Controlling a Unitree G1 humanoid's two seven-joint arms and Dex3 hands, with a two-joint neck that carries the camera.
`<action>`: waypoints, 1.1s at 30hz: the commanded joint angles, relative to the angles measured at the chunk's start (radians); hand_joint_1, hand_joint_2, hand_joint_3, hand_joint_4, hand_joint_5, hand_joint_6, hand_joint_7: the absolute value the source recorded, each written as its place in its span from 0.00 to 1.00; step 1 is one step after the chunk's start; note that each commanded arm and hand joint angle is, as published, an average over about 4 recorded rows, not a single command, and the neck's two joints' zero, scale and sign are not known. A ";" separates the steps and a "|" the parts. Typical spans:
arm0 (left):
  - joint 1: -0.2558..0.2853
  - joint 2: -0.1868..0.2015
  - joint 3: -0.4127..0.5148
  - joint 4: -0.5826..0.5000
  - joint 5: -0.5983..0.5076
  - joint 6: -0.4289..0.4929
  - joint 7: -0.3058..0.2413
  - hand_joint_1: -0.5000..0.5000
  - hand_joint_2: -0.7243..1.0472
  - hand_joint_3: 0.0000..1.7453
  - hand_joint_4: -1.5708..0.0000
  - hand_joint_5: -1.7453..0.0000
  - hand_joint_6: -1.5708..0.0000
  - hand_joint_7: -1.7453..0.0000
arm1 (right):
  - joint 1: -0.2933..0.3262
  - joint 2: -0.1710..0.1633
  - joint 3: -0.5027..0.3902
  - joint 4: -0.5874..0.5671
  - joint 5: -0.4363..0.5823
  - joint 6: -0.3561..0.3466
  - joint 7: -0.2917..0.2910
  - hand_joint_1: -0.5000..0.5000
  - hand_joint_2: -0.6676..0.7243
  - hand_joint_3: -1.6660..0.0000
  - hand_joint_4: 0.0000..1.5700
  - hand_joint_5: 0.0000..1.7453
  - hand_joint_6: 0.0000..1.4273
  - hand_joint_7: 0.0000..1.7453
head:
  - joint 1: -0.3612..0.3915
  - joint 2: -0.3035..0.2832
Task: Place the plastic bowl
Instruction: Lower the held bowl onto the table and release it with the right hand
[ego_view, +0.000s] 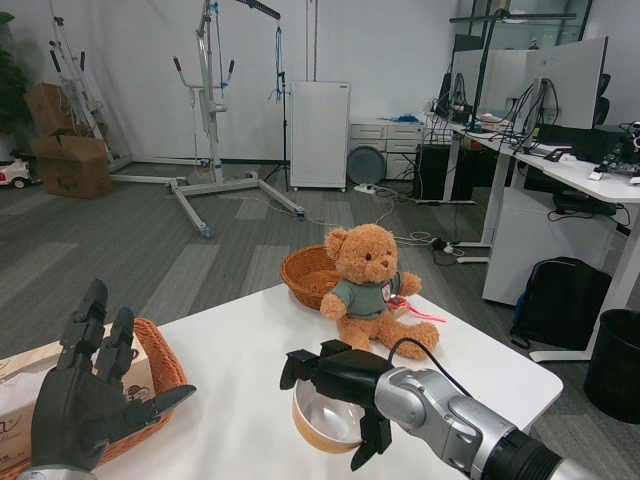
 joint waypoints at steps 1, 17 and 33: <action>-0.003 0.010 -0.002 0.002 0.003 -0.006 -0.003 0.00 0.60 0.01 1.00 1.00 1.00 1.00 | -0.015 0.004 -0.007 0.006 0.010 0.008 0.001 0.05 0.05 0.05 0.45 0.94 0.70 0.96 | 0.000 0.000; -0.003 0.009 -0.006 0.006 0.002 -0.006 -0.003 0.00 0.60 0.00 1.00 1.00 1.00 1.00 | -0.050 0.023 0.081 0.164 -0.018 -0.001 -0.020 0.04 0.05 0.05 0.47 0.94 0.69 0.96 | -0.003 0.002; -0.004 0.007 -0.011 0.013 0.000 -0.006 -0.003 0.00 0.60 0.00 1.00 1.00 1.00 1.00 | -0.165 0.113 0.113 0.529 -0.102 -0.059 -0.164 0.04 0.05 0.05 0.45 0.94 0.55 0.97 | -0.007 -0.019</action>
